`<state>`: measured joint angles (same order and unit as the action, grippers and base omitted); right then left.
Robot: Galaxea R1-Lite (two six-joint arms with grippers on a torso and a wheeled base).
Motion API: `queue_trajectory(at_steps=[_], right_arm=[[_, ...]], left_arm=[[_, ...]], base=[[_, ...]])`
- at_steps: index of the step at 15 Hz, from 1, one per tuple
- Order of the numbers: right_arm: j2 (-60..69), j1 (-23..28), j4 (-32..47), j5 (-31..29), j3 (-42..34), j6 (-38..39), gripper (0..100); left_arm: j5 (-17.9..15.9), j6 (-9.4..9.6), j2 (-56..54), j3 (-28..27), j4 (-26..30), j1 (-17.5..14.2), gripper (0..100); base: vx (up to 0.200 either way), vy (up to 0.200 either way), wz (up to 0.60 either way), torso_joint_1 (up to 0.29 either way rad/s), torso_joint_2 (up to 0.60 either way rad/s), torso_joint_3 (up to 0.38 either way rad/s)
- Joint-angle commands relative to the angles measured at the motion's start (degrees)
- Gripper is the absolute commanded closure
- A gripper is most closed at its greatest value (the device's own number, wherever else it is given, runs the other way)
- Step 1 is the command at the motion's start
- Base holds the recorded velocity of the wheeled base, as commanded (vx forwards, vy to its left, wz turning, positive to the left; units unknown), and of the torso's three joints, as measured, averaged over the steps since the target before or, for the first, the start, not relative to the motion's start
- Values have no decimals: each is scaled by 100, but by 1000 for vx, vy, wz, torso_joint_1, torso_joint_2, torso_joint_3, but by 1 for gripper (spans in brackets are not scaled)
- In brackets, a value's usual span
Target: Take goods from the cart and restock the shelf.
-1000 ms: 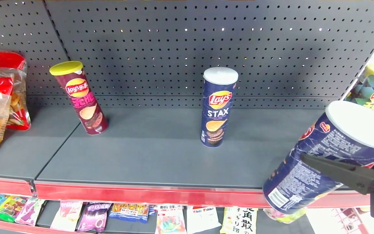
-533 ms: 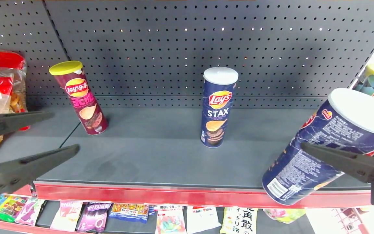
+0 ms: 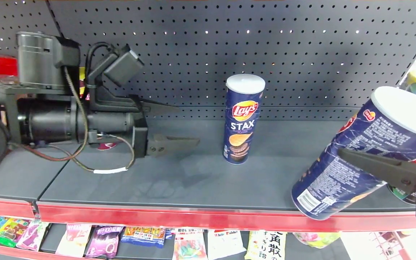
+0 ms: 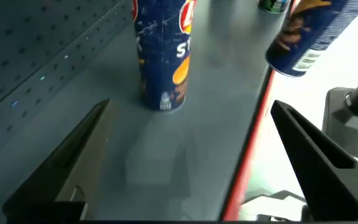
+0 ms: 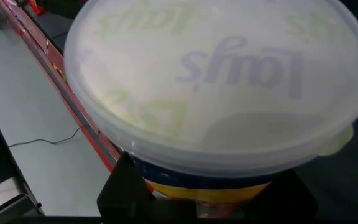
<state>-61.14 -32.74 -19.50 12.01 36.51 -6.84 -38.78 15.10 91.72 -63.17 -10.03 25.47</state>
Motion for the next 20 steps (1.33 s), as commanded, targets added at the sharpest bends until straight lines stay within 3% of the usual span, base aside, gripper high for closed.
queue_trajectory(at_steps=[1, 4, 6, 15, 20], right_arm=[[-21, -4, -1, 3, -4, -2, 100], [-4, -4, 8, -49, 5, -2, 100], [-12, -4, 8, -76, 5, -2, 100], [32, -4, 8, -137, -56, -2, 100], [23, -4, 8, -137, -30, -2, 100]], left_arm=[[2, 10, 610, -363, -16, 196, 0], [11, 36, 1102, -1022, -25, 266, 0], [11, 177, 1331, -1285, -25, 301, 0], [99, 168, 2192, -2560, -25, 521, 0], [107, 142, 2482, -2973, -16, 661, 0]], base=[[0, 0, 0, 0, 0, 0], [0, 0, 0, 0, 0, 0], [0, 0, 0, 0, 0, 0], [0, 0, 0, 0, 0, 0], [0, 0, 0, 0, 0, 0]])
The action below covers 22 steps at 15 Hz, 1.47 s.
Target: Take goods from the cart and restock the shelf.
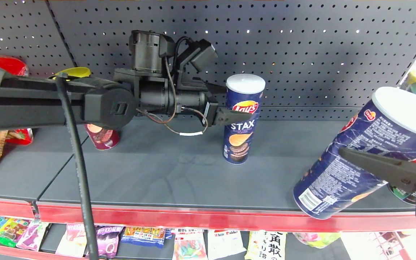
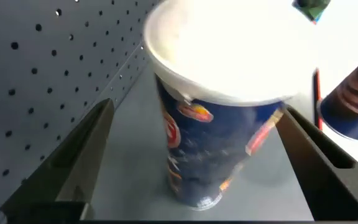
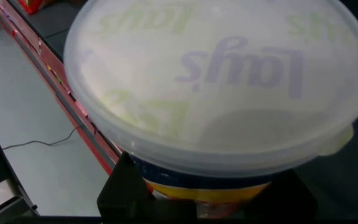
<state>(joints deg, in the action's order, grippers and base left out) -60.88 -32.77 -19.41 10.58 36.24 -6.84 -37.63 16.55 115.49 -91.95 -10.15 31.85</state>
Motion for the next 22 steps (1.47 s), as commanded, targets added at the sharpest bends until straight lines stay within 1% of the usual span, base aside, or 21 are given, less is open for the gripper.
queue_trajectory(at_steps=[1, 3, 5, 8, 11, 12, 14, 18, 20, 21, 22], right_arm=[[6, -1, -2, 5, -21, -2, 100], [6, -1, -2, 5, -21, -2, 100], [-3, -1, 7, 5, -21, -2, 100], [6, -1, -2, 5, -21, -2, 100], [6, -1, 7, 5, -21, -2, 100], [6, -1, -2, 5, -21, -2, 100], [6, 25, -2, 5, -21, -2, 100], [6, 51, 7, 5, -21, -10, 100], [-20, 51, 7, 5, -12, -10, 100], [-56, 51, 7, 5, 14, -10, 100], [-73, 51, 7, 5, 23, -10, 100]], left_arm=[[45, -3, 158, -121, -4, 23, 0], [133, -38, 175, -121, 14, 23, 0], [133, -47, 210, -165, 14, 93, 0], [133, -126, 430, -534, 5, 102, 0], [133, -135, 465, -543, 5, 181, 0], [133, -144, 509, -560, 5, 190, 100], [133, -223, 500, -534, 5, 251, 100], [89, -223, 448, -455, 5, 251, 100], [98, -267, 175, -235, 5, 277, 100], [142, -407, -106, 90, 5, 392, 100], [151, -487, -326, 389, 5, 453, 100]], base=[[0, 0, 0, 0, 0, 0], [0, 0, 0, 0, 0, 0], [0, 0, 0, 0, 0, 0], [0, 0, 0, 0, 0, 0], [0, 0, 0, 0, 0, 0], [0, 0, 0, 0, 0, 0], [0, 0, 0, 0, 0, 0], [0, 0, 0, 0, 0, 0], [0, 0, 0, 0, 0, 0], [0, 0, 0, 0, 0, 0], [0, 0, 0, 0, 0, 0]])
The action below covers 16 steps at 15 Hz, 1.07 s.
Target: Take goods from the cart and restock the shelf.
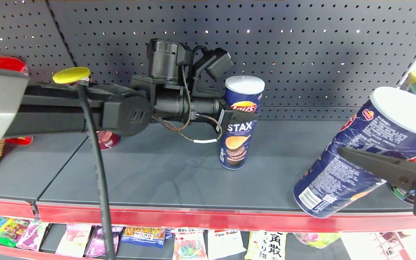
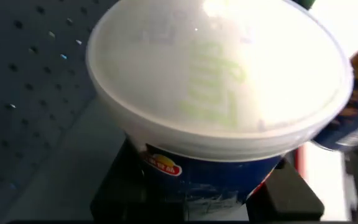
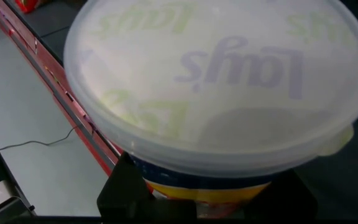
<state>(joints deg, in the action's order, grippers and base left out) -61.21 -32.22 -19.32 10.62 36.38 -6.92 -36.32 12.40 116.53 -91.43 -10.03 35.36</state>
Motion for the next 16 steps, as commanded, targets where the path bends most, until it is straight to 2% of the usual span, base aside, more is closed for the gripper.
queue_trajectory(at_steps=[1, 2, 3, 6, 8, 16], right_arm=[[-49, -4, -10, 2, 19, -2, 100], [-84, -4, -10, 2, 19, -2, 100], [-84, -12, -10, 10, 19, -2, 100], [-137, -12, -10, 10, 71, -2, 100], [-181, -12, -10, 10, 98, -2, 100], [-251, -21, -10, 10, 124, -11, 100]], left_arm=[[19, -71, -526, 495, -16, 120, 100], [28, -80, -746, 864, -25, 164, 100], [28, -80, -807, 969, -25, 190, 100], [28, -88, -1132, 1813, -570, 260, 100], [37, -88, -1282, 2129, -711, 287, 100], [28, -97, -1493, 2367, -711, 339, 100]], base=[[0, 0, 0, 0, 0, 0], [0, 0, 0, 0, 0, 0], [0, 0, 0, 0, 0, 0], [0, 0, 0, 0, 0, 0], [0, 0, 0, 0, 0, 0], [0, 0, 0, 0, 0, 0]])
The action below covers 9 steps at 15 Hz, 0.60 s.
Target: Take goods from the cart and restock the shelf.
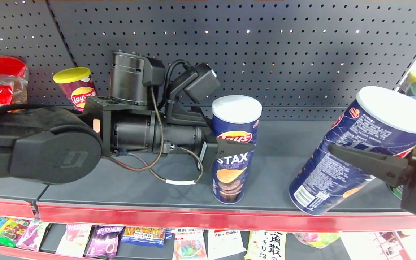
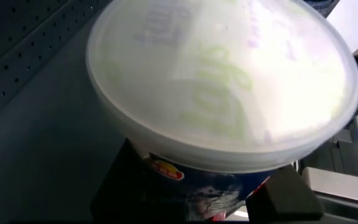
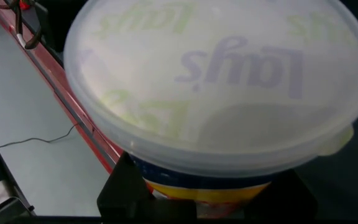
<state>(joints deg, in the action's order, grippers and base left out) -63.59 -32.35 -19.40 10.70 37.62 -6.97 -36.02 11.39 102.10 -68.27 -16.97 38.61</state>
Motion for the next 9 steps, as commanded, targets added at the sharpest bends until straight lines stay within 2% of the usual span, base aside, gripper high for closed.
queue_trajectory(at_steps=[1, 8, 9], right_arm=[[-22, -8, -3, 2, 0, -6, 100], [-137, -8, -3, 2, 132, -15, 100], [-145, -8, -3, 2, 132, -15, 100]], left_arm=[[-1, 4, -85, 103, -17, 15, 100], [-54, 30, -93, 261, -43, 68, 100], [-54, 66, -93, 323, -52, 68, 0]], base=[[0, 0, 0, 0, 0, 0], [0, 0, 0, 0, 0, 0], [0, 0, 0, 0, 0, 0]])
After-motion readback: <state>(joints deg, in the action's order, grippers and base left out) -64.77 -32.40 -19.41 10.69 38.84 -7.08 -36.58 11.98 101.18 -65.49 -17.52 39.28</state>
